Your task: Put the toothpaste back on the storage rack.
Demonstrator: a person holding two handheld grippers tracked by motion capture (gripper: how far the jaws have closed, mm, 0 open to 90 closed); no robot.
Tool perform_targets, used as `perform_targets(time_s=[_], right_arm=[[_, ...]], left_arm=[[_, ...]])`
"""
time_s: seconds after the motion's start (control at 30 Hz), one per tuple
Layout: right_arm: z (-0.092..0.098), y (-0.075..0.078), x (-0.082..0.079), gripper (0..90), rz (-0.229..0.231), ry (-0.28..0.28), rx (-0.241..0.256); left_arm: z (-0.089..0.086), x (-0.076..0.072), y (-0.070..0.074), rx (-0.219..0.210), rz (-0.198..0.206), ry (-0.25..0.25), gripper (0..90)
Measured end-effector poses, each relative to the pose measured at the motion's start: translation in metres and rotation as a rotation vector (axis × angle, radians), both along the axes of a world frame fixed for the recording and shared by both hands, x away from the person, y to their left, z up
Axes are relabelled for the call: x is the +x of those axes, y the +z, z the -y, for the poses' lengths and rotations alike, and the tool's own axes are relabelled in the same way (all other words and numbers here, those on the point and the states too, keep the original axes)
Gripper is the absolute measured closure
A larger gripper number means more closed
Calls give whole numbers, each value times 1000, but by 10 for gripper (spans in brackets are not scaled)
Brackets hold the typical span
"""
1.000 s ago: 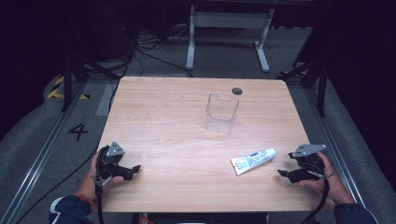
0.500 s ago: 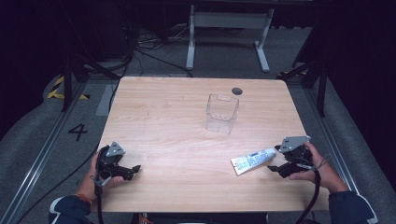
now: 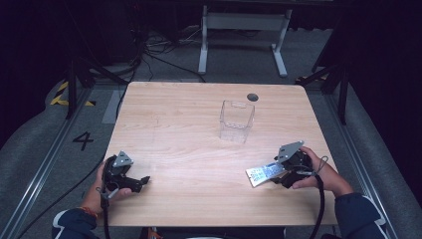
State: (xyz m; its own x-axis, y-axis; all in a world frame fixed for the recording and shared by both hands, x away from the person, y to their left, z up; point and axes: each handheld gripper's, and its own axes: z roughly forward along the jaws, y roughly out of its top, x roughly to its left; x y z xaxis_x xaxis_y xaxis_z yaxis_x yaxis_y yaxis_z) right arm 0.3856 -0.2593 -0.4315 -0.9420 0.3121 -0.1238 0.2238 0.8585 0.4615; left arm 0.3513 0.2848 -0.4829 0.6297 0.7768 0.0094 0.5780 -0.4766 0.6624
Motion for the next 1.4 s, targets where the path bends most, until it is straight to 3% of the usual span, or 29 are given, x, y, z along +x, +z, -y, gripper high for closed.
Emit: perform_targets(time_s=[0.33,0.63,0.73,0.87,1.0,1.03,1.2,1.4], right_arm=[[-31,-5,3,204,-18,108,-129],[-37,-8,16,254,-67,134,-167],[-39,-12,18,234,-95,139,-174],[-44,-15,17,233,-89,147,-205],[-45,-16,16,261,-81,144,-205],[-43,-15,18,319,-78,139,-185],[-42,-15,19,407,-64,113,-141],[-45,-15,22,396,-95,87,-149]], left_arm=[[0,0,0,2,-3,-3,2],[0,0,0,2,-3,-6,3],[0,0,0,3,-2,-6,3],[-1,0,1,6,-3,-6,3],[-1,0,1,6,-3,-6,3],[-1,0,0,3,-2,-7,3],[-1,0,1,6,-3,-6,3],[-1,0,1,6,-3,-7,3]])
